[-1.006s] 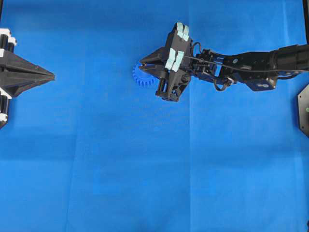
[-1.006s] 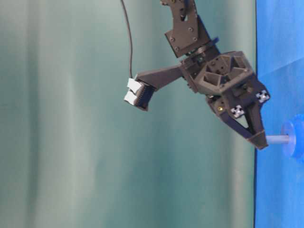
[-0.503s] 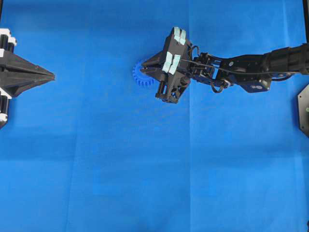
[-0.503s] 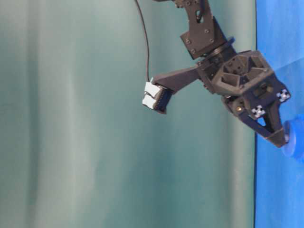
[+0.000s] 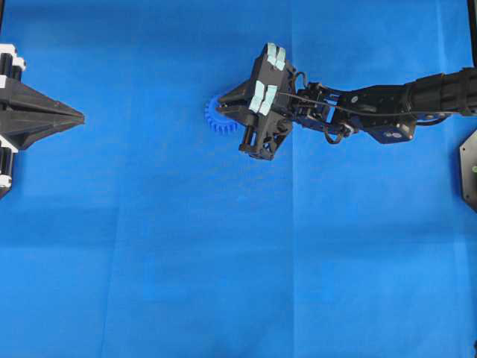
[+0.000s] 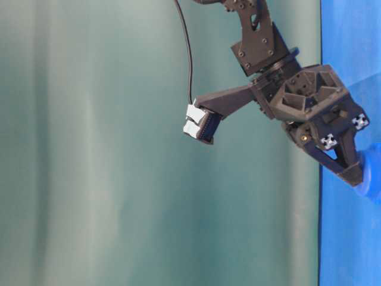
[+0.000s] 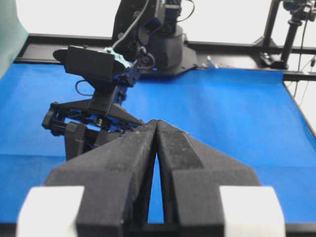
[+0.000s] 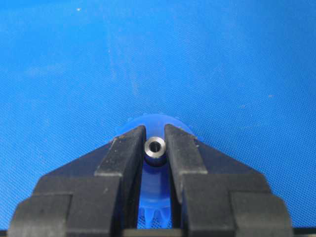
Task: Insert the shaft placed at a random location into the center hole of the small gear at another random location.
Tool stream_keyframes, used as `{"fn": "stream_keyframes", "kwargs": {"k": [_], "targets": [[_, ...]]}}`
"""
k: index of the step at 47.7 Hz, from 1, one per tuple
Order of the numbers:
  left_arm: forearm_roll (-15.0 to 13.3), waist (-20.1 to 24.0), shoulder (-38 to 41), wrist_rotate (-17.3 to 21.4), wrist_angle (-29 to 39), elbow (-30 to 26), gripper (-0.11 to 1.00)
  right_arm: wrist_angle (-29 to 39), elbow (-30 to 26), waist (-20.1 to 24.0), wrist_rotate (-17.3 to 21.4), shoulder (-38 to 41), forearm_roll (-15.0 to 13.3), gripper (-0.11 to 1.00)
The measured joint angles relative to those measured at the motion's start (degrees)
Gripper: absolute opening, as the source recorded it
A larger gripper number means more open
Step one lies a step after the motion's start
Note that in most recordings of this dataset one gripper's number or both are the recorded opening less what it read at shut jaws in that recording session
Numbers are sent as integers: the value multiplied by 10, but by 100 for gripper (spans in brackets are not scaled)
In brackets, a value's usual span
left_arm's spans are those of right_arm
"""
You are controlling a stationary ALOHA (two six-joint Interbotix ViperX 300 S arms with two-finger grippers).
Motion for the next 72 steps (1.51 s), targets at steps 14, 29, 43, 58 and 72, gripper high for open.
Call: {"fn": "stream_keyframes", "kwargs": {"k": [14,29,43,58,72], "targets": [[0,0,0,0,1,0,0,1,0,0,-1,1,0,29],[0,0,0,-1,8,0,0,1,-4,0,-1,1,1,79],[0,0,0,-1,10,0,0,10,-5,0,-1,-25,2,75],[0,0,0,0,10,0,0,47,-5,0,-3,-96,2,75],[0,0,0,-1,10,0,0,67,0,0,-4,-124,2,75]]}}
